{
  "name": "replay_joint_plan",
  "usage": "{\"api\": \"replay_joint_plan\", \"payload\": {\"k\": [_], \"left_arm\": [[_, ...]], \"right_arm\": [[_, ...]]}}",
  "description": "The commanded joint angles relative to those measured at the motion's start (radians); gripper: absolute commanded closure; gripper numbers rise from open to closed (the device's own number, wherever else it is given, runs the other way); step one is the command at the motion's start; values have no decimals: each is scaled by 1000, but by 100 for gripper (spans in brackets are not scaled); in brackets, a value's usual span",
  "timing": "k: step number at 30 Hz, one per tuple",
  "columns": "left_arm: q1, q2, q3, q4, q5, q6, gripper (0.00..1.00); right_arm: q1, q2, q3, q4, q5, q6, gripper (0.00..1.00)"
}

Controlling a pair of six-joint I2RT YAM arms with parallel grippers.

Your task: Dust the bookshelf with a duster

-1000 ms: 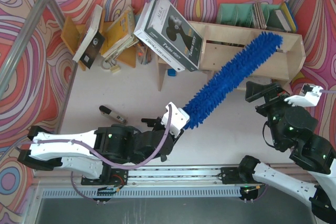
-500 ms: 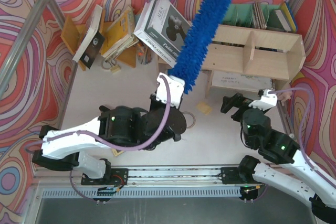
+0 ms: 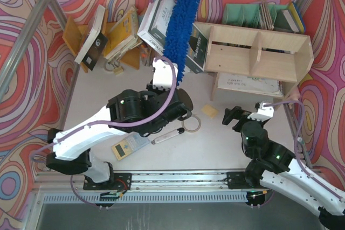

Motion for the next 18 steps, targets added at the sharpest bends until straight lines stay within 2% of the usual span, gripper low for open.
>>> {"api": "replay_joint_plan", "payload": {"k": [1, 11, 18], "left_arm": [[23, 29, 15, -26, 44, -27, 100], [25, 55, -89, 70, 137, -11, 100], [25, -23, -193, 109, 127, -37, 100]], "right_arm": [[1, -7, -48, 72, -7, -28, 6], [1, -7, -50, 62, 22, -16, 6], [0, -17, -48, 39, 42, -4, 5]]}}
